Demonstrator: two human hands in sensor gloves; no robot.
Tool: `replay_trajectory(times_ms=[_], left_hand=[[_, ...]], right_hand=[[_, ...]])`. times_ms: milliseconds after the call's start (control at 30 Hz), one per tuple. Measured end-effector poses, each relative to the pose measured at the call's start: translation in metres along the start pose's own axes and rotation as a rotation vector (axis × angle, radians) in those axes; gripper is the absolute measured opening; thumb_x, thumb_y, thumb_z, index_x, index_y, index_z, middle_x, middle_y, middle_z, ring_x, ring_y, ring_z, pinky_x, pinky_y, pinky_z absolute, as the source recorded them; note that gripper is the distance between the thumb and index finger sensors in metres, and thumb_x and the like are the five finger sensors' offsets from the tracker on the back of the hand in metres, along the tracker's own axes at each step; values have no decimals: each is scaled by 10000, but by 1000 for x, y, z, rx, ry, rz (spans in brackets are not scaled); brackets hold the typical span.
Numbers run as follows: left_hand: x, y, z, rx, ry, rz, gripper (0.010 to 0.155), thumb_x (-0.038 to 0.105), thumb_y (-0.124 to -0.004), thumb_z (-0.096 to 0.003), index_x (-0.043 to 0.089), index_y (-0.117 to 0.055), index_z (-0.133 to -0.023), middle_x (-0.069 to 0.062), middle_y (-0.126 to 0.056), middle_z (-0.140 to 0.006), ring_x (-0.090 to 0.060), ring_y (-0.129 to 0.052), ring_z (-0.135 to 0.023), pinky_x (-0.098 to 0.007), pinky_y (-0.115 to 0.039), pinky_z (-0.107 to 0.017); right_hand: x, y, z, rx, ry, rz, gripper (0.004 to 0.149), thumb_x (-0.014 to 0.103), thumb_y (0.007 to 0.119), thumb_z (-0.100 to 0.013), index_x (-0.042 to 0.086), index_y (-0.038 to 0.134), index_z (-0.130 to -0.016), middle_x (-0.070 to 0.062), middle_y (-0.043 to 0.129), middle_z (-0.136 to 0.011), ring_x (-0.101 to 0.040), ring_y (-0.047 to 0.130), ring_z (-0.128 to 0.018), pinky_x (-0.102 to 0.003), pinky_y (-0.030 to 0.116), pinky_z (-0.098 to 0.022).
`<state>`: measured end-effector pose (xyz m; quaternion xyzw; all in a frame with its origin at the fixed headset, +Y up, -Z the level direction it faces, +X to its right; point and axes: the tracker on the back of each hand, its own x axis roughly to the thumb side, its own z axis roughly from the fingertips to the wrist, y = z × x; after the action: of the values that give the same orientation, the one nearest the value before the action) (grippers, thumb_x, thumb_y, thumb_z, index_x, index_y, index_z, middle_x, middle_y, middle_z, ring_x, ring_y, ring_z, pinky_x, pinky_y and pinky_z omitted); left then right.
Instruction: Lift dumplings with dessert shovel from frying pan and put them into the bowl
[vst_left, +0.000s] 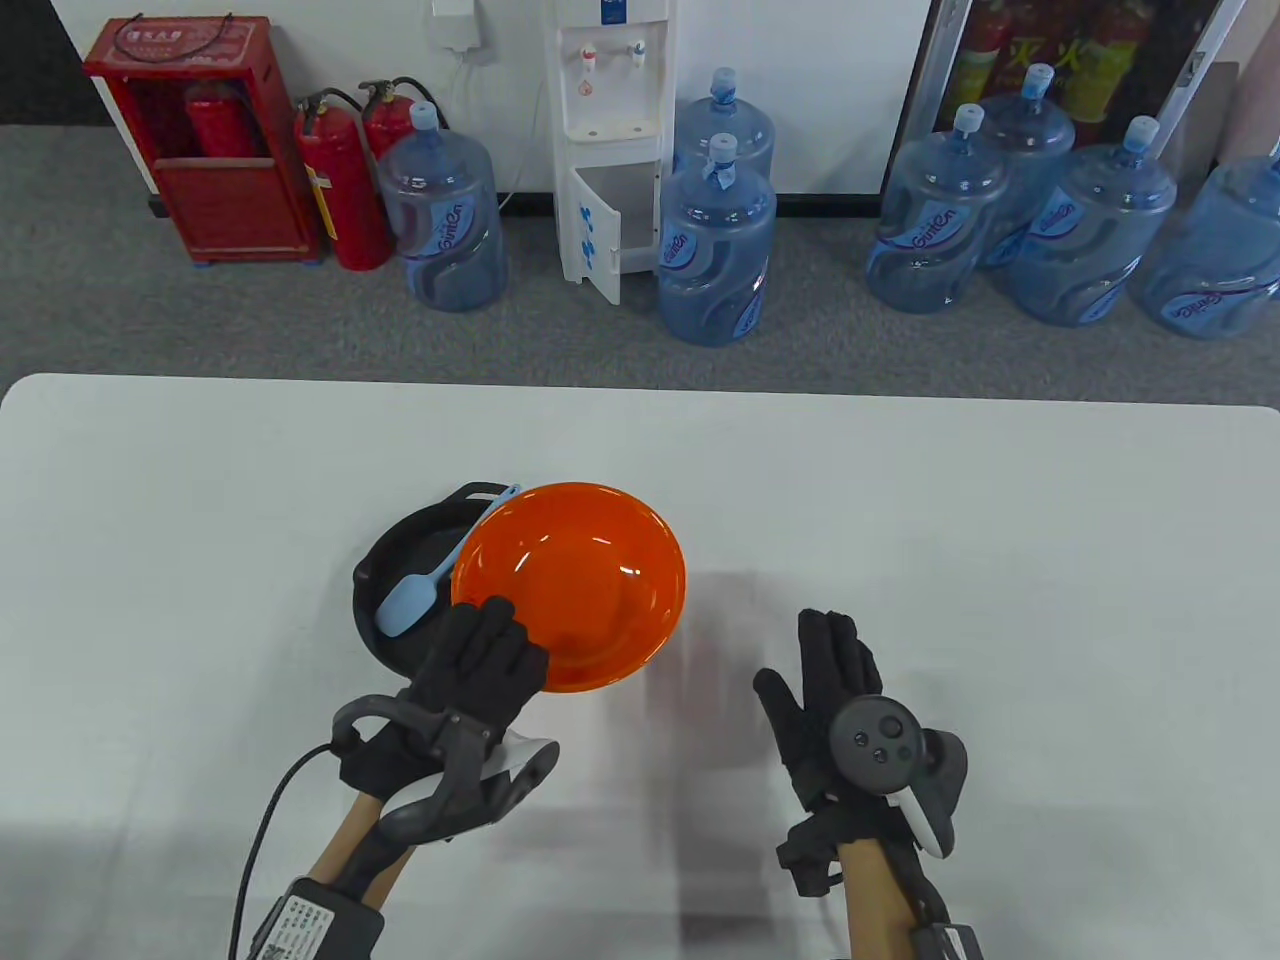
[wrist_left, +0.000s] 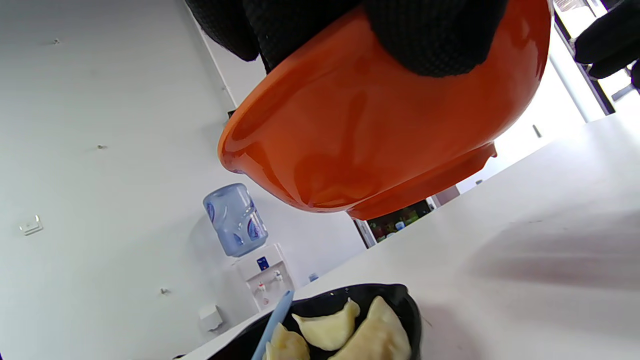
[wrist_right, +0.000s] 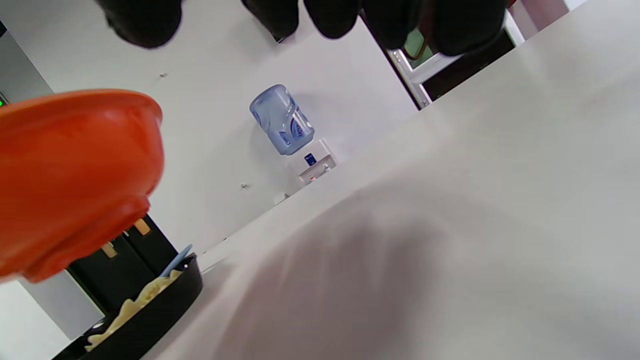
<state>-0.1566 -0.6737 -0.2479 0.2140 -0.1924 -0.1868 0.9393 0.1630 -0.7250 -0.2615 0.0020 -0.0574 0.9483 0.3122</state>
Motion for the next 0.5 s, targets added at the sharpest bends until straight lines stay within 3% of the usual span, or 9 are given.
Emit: replay_trajectory(times_ms=[300, 500], left_hand=[[12, -8, 20, 30, -46, 3, 406, 418, -742, -454, 417, -832, -850, 183, -910, -938, -105, -822, -1044, -346, -637, -799], [21, -6, 24, 56, -75, 14, 405, 419, -740, -456, 416, -829, -850, 182, -906, -938, -107, -815, -1046, -346, -636, -800]], right_hand=[[14, 13, -1, 77, -43, -125, 822, 621, 537, -660, 38, 404, -1225, -290, 455, -1227, -527, 661, -1039, -559, 706, -729], [25, 24, 0, 115, -63, -192, 837, 620, 540, -661, -6, 427, -1206, -318, 522, -1190, -503, 731, -1007, -525, 744, -726]])
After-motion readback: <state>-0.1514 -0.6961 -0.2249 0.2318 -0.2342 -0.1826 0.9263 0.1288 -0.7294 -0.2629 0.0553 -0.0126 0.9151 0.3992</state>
